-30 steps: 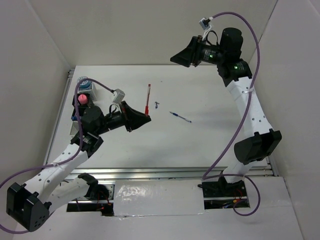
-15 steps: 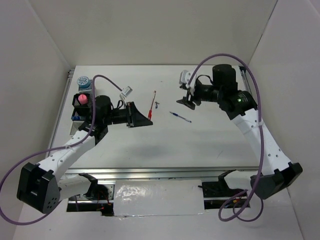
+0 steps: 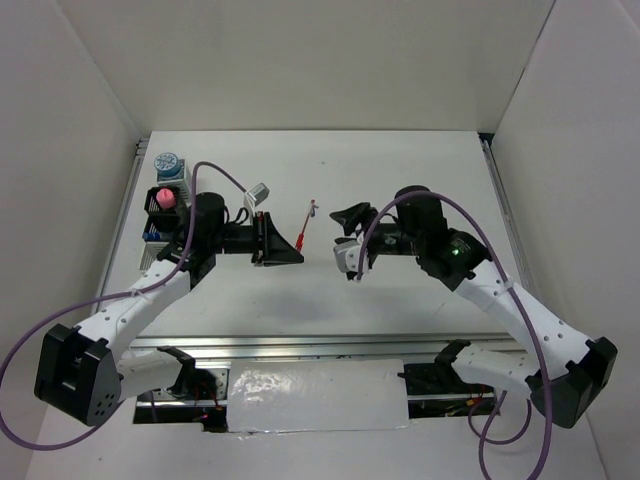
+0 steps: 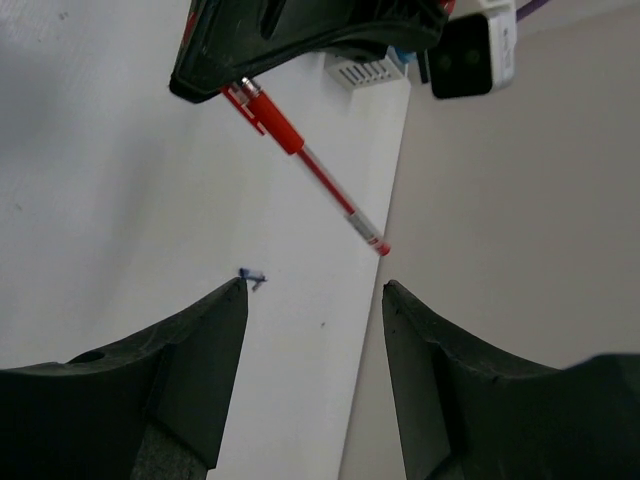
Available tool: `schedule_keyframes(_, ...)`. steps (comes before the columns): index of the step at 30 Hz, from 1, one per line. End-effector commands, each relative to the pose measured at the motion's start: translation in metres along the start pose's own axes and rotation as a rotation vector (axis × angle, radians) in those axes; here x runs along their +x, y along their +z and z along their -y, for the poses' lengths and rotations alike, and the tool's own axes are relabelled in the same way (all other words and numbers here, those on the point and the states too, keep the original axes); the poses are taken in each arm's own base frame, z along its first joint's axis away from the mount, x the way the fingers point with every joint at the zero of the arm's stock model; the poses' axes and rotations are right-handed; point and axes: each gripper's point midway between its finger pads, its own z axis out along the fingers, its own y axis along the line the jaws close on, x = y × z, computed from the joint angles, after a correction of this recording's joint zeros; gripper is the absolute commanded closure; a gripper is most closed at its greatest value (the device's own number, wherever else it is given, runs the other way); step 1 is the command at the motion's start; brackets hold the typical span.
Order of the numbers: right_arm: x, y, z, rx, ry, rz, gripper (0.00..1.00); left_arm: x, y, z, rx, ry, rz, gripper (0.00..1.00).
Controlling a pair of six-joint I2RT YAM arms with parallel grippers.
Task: Sort the stationery into containers
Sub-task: Place the pen in the storage box.
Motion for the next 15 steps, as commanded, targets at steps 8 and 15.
schedule_keyframes(8,-0.017,0.039,0.017,0.029,-0.235,0.065,0.38,0.013,-0.003,0.002,0.002,-0.037,-0.063,1.00)
schedule_keyframes(15,-0.020,0.064,0.010,-0.005,-0.328,0.082,0.41,0.020,-0.003,0.005,0.017,-0.053,-0.106,1.00)
